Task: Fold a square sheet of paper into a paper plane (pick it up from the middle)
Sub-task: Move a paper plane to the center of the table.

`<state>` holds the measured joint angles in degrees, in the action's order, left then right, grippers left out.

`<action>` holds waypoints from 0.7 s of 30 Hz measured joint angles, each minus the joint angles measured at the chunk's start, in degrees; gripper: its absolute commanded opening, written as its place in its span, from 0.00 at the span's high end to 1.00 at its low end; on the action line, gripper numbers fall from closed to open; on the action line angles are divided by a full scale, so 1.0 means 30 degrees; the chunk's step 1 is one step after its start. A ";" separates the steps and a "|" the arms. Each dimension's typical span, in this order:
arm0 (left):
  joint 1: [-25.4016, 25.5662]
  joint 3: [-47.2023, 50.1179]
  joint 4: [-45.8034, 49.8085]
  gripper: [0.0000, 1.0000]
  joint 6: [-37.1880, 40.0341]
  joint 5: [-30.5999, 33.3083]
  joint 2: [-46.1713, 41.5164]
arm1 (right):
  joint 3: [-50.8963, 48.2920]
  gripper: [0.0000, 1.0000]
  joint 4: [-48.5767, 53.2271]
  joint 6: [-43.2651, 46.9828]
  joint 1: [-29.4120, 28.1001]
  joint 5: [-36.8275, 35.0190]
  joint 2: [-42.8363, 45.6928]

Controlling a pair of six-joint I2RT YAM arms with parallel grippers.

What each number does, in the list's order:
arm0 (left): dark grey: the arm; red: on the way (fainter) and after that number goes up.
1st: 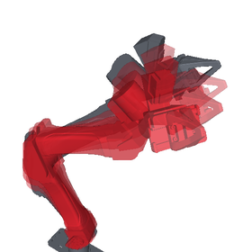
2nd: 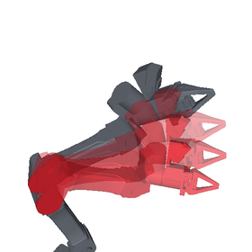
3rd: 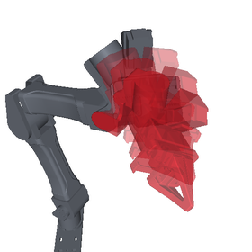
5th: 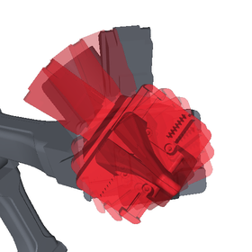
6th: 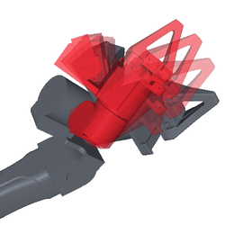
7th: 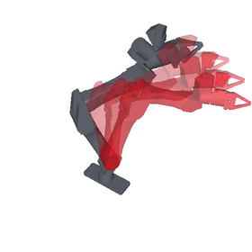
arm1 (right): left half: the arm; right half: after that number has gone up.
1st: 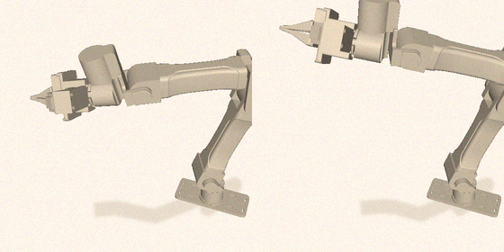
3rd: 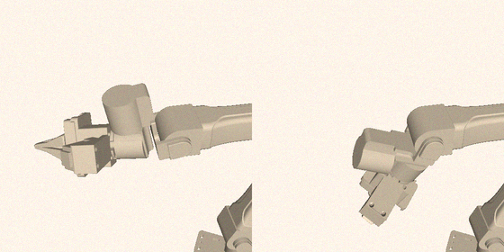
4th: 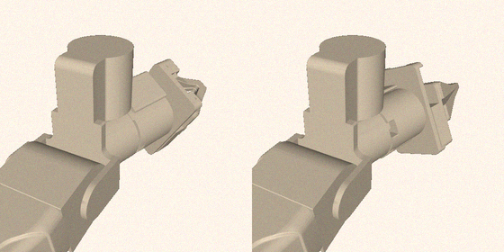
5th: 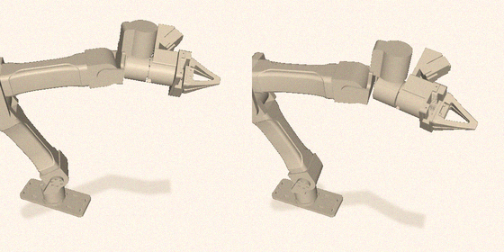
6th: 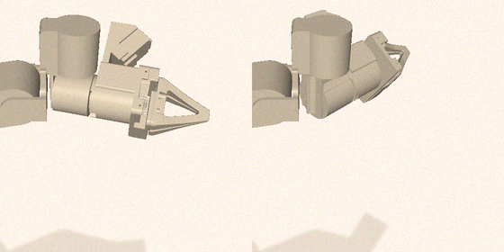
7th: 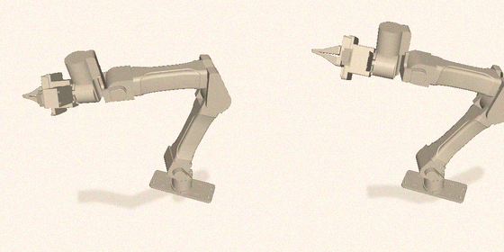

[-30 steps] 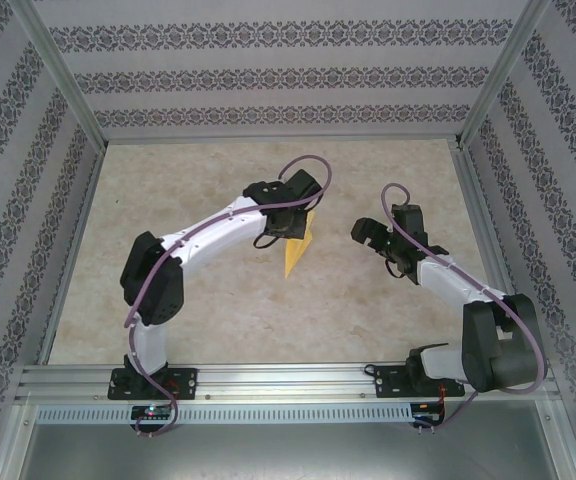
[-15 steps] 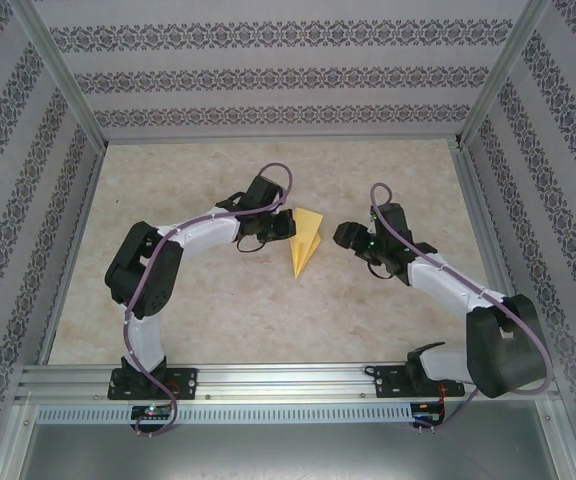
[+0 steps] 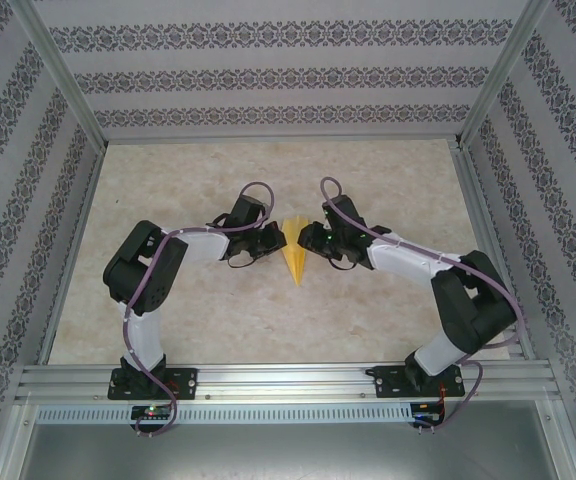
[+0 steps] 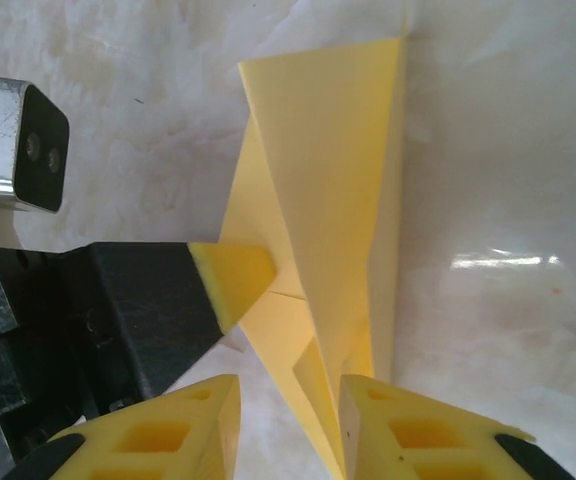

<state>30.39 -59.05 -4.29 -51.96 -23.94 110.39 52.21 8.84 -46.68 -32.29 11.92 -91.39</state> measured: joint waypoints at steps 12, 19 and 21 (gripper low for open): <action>0.0000 0.0029 -0.0270 0.97 0.0000 -0.0226 0.0000 | 0.1443 0.62 0.1319 0.0095 -0.0364 -0.0816 -0.1902; -0.0007 0.0029 -0.0277 0.97 0.0000 -0.0226 0.0117 | 0.1617 0.58 0.1880 0.0466 -0.0364 -0.0918 -0.2601; -0.0007 0.0029 -0.0277 0.97 0.0000 -0.0226 0.0175 | 0.1712 0.57 0.1938 0.0576 -0.0364 -0.0823 -0.2696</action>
<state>30.37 -58.96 -5.13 -51.96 -24.62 110.91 57.34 14.66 -44.95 -33.39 9.45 -99.48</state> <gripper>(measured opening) 0.054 0.422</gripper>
